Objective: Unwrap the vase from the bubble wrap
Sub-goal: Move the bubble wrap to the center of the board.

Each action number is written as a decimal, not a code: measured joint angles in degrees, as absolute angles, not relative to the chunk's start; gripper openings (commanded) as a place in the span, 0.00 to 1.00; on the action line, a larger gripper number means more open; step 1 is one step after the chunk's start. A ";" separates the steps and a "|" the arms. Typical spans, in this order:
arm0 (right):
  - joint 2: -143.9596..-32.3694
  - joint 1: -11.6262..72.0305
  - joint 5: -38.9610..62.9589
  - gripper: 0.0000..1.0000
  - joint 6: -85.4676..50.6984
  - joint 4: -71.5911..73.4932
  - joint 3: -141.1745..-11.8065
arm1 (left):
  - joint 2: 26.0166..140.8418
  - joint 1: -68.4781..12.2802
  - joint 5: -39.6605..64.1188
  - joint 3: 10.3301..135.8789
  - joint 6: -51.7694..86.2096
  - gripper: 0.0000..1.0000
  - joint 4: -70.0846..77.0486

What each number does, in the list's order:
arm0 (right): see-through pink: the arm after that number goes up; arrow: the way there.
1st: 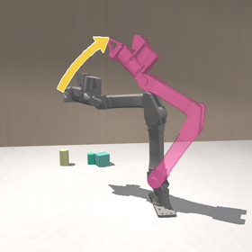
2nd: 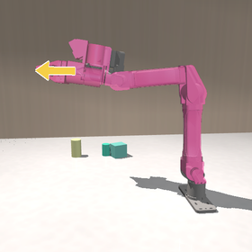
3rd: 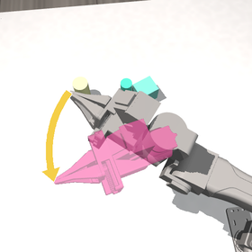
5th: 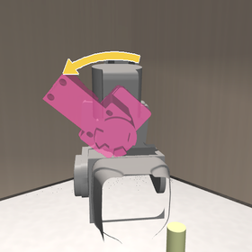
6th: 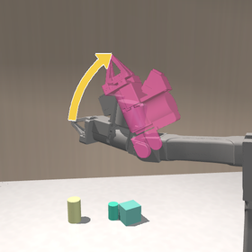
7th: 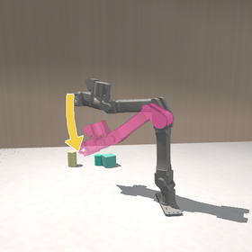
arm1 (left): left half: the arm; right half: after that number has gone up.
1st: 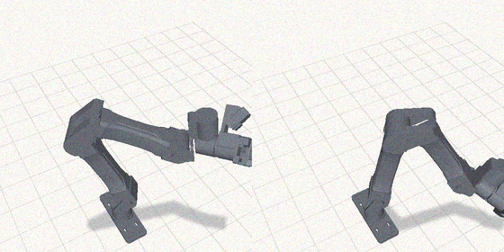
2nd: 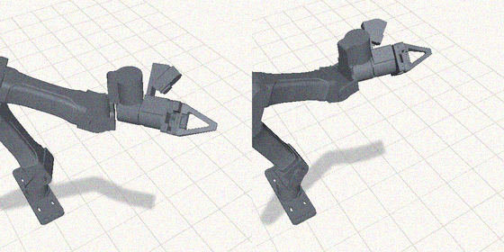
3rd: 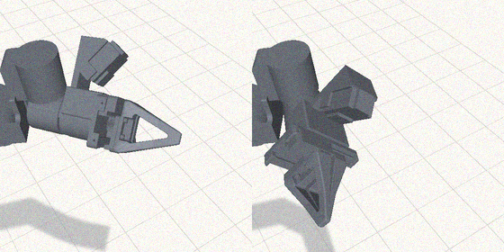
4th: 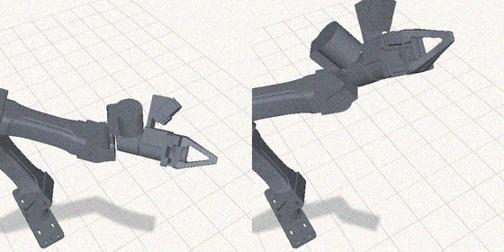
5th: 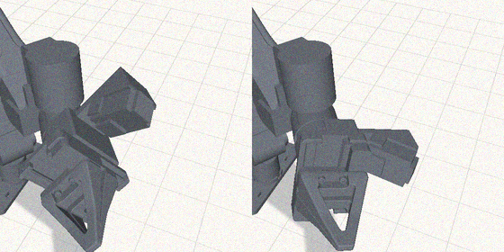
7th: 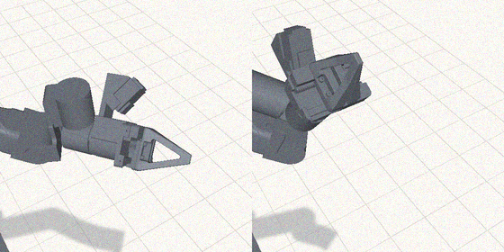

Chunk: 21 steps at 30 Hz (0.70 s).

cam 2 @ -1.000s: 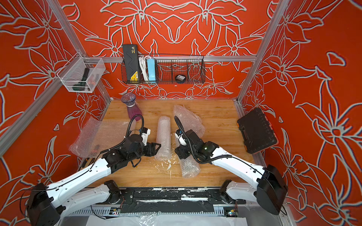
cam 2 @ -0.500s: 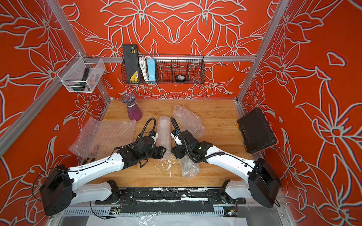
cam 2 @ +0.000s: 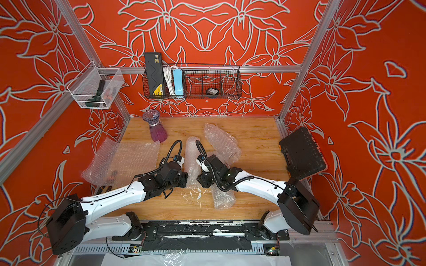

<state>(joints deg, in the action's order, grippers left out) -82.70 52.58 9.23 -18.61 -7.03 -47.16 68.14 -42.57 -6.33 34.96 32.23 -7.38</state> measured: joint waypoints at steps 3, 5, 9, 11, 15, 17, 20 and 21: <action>-86.39 52.58 9.76 0.59 -18.81 -5.21 -47.51 | 66.92 -41.54 -5.87 34.20 32.25 0.00 -7.20; -88.62 52.73 10.20 0.46 -19.05 -3.90 -48.66 | 66.15 -40.82 -5.39 33.63 32.25 0.00 -7.20; -90.61 52.80 11.22 0.19 -19.90 -2.90 -48.82 | 65.12 -39.72 -4.89 32.95 32.21 0.00 -7.22; -90.67 52.88 11.68 0.11 -20.25 -2.87 -48.82 | 64.23 -38.68 -4.56 32.62 32.18 0.00 -7.46; -90.63 52.95 11.77 0.00 -20.34 -2.74 -48.82 | 61.14 -34.57 -3.70 31.33 31.86 0.00 -8.25; -90.45 52.95 11.73 0.00 -20.34 -2.74 -48.80 | 58.96 -32.12 -3.11 30.13 31.77 0.00 -8.58; -89.34 52.95 11.66 0.00 -20.34 -2.83 -48.64 | 55.72 -30.76 -2.44 28.73 32.01 0.00 -9.50; -88.73 52.95 11.57 0.00 -20.34 -2.85 -48.51 | 54.96 -30.74 -2.07 28.47 32.10 0.00 -9.80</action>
